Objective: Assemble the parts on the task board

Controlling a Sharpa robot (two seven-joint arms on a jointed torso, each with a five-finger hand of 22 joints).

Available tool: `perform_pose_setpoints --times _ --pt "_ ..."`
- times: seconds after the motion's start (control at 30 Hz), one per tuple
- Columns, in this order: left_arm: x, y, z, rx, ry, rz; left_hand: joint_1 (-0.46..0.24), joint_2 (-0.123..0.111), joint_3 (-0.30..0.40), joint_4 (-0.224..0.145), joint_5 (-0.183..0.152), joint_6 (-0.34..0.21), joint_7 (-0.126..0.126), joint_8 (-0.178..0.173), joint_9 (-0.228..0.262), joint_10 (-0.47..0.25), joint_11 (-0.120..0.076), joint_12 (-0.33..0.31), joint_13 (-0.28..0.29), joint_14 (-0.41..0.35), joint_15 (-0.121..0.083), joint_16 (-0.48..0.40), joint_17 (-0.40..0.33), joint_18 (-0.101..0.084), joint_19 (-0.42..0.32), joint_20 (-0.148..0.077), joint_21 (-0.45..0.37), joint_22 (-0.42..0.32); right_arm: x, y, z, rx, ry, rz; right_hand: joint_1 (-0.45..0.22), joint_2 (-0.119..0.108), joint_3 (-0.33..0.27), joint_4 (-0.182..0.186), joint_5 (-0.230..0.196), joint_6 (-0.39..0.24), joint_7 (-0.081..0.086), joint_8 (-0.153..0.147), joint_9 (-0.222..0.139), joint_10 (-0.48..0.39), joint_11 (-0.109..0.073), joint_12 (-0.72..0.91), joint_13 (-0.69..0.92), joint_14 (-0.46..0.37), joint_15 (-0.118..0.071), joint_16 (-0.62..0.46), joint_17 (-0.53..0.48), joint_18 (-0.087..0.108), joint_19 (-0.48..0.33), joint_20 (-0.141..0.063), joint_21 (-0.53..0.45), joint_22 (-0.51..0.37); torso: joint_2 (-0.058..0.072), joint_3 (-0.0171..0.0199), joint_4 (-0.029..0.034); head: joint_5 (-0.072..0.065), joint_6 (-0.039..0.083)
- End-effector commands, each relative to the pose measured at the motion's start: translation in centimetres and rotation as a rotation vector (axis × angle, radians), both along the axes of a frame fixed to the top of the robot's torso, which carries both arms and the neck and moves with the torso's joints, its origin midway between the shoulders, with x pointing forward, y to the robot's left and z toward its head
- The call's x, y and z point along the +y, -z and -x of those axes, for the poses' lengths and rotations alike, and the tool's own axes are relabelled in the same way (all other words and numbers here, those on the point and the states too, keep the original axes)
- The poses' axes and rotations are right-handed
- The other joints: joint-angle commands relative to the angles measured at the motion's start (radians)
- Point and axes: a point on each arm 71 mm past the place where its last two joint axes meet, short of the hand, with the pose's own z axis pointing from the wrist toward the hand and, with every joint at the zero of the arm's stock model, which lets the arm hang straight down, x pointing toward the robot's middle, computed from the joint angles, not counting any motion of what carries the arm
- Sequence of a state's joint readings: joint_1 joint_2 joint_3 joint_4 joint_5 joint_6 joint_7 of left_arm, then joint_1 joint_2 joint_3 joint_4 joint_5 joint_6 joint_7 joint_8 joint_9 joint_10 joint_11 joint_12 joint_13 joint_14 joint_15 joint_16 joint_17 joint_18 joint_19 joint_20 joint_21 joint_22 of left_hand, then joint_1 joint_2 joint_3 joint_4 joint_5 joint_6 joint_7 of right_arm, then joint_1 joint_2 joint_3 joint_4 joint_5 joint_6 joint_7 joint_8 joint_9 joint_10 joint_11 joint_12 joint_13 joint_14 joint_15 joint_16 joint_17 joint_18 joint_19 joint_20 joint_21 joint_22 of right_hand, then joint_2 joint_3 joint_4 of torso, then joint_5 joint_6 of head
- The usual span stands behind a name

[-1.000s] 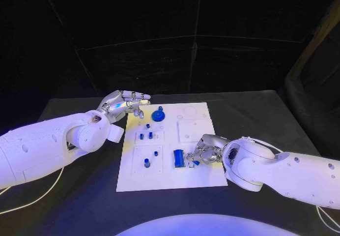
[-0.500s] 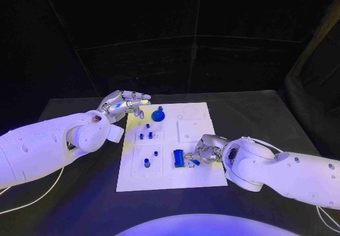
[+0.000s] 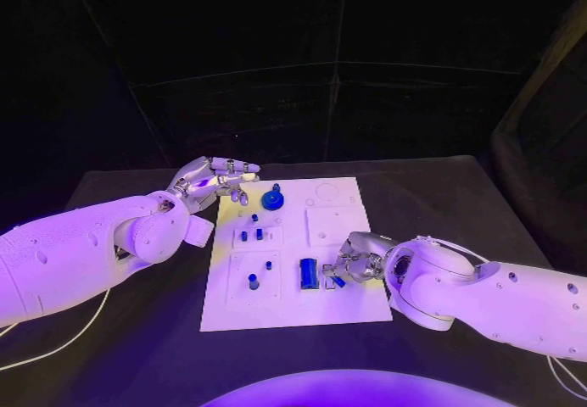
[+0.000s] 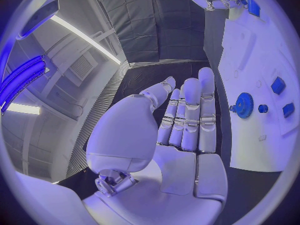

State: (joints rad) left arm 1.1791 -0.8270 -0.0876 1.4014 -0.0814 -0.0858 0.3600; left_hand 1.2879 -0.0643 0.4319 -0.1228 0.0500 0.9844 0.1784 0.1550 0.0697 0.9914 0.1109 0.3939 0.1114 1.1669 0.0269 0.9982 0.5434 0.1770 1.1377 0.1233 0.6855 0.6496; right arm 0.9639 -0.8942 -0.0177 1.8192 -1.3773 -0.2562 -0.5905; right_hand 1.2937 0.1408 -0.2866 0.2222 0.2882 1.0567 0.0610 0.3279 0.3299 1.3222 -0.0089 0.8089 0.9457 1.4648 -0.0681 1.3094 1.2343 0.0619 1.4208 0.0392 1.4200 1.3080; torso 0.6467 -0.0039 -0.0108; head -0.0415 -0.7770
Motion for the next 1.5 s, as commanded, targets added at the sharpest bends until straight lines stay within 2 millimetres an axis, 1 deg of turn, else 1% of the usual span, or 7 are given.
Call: perform_pose_setpoints --times 0.03,0.3,0.53,0.8,1.0,1.27,1.5 --pt "-0.11 -0.12 0.02 0.000 0.010 0.008 -0.001 0.006 -0.006 0.002 -0.001 -0.003 0.000 0.005 -0.001 -0.005 -0.002 0.006 0.000 -0.008 -0.002 -0.005 -0.001 0.005 -0.009 0.001 -0.004 -0.001 0.05 -0.13 0.01 -0.012 -0.010 0.012 0.015 -0.001 0.001 -0.009 0.002 0.004 0.002 -0.004 0.001 0.003 -0.004 -0.004 0.001 0.046 -0.008 0.000 0.000 -0.004 0.004 -0.003 0.005 0.026 0.000 -0.0001 0.0001 -0.001 0.000" --pt "-0.08 -0.12 0.02 0.001 0.010 0.008 -0.001 0.006 -0.006 0.002 -0.001 -0.003 0.000 0.005 -0.001 -0.005 -0.002 0.006 0.000 -0.008 -0.002 -0.005 -0.001 0.005 -0.009 0.001 -0.004 -0.001 0.12 -0.14 0.00 -0.014 -0.012 0.013 0.023 -0.002 0.002 -0.014 0.001 0.005 0.001 -0.005 0.001 0.003 -0.004 -0.004 0.003 0.046 -0.008 0.000 0.001 -0.004 0.004 -0.003 0.005 0.027 0.001 0.0001 0.0002 0.000 0.000" --pt "-0.11 -0.11 0.01 0.002 0.011 0.008 -0.001 0.006 -0.006 0.002 -0.001 -0.003 0.000 0.005 -0.001 -0.005 -0.002 0.006 0.000 -0.008 -0.002 -0.005 -0.001 0.005 -0.009 0.001 -0.004 -0.001 0.21 -0.19 -0.03 -0.020 -0.008 0.006 0.048 0.031 0.026 -0.023 -0.001 0.014 -0.004 -0.005 0.002 0.018 -0.008 0.016 0.022 0.051 -0.012 0.018 0.024 -0.008 0.013 -0.005 0.015 0.042 0.001 0.0001 0.0002 0.000 0.000" --pt "-0.10 -0.10 0.01 0.003 0.011 0.007 -0.001 0.007 -0.006 0.002 0.000 -0.003 0.000 0.005 -0.001 -0.005 -0.002 0.007 0.000 -0.008 -0.002 -0.005 -0.001 0.005 -0.009 0.001 -0.004 -0.001 0.31 -0.23 -0.03 -0.024 -0.010 -0.001 0.053 0.055 0.044 -0.021 0.000 0.027 -0.008 -0.007 0.001 0.038 -0.012 0.046 0.049 0.058 -0.015 0.049 0.064 -0.013 0.027 -0.008 0.029 0.065 0.001 0.0000 0.0003 0.000 0.000" --pt "-0.11 -0.09 0.01 0.004 0.012 0.007 0.000 0.008 -0.006 0.001 0.000 -0.004 0.000 0.005 -0.001 -0.007 -0.002 0.007 0.000 -0.009 -0.001 -0.005 -0.002 0.006 -0.010 0.001 -0.006 -0.002 0.38 -0.28 0.01 -0.025 -0.011 -0.009 0.031 0.068 0.047 0.000 0.002 0.039 -0.010 -0.012 -0.002 0.052 -0.014 0.054 0.061 0.061 -0.016 0.066 0.085 -0.016 0.033 -0.009 0.037 0.077 0.000 0.0004 0.0001 0.001 -0.001" --pt "-0.11 -0.08 0.00 0.005 0.012 0.007 0.000 0.008 -0.006 0.001 0.000 -0.004 0.000 0.005 -0.001 -0.007 -0.002 0.007 0.000 -0.009 -0.001 -0.005 -0.002 0.006 -0.010 0.001 -0.006 -0.002 0.52 -0.25 0.02 -0.021 -0.018 -0.008 0.007 0.058 0.037 0.022 0.002 0.048 -0.010 -0.018 -0.005 0.059 -0.014 0.054 0.067 0.062 -0.016 0.072 0.094 -0.017 0.035 -0.010 0.040 0.081 0.000 -0.0005 0.0011 0.002 0.000" --pt "-0.09 -0.07 0.01 0.006 0.012 0.006 0.000 0.008 -0.006 0.001 0.000 -0.004 0.000 0.005 -0.001 -0.007 -0.002 0.007 0.000 -0.009 -0.001 -0.005 -0.002 0.006 -0.010 0.001 -0.006 -0.002 0.63 -0.17 0.05 -0.012 -0.027 -0.001 -0.007 0.024 0.015 0.031 0.007 0.052 -0.009 -0.023 -0.007 0.059 -0.013 0.045 0.066 0.060 -0.016 0.070 0.092 -0.016 0.033 -0.009 0.038 0.080 0.001 -0.0003 0.0001 0.003 -0.001"
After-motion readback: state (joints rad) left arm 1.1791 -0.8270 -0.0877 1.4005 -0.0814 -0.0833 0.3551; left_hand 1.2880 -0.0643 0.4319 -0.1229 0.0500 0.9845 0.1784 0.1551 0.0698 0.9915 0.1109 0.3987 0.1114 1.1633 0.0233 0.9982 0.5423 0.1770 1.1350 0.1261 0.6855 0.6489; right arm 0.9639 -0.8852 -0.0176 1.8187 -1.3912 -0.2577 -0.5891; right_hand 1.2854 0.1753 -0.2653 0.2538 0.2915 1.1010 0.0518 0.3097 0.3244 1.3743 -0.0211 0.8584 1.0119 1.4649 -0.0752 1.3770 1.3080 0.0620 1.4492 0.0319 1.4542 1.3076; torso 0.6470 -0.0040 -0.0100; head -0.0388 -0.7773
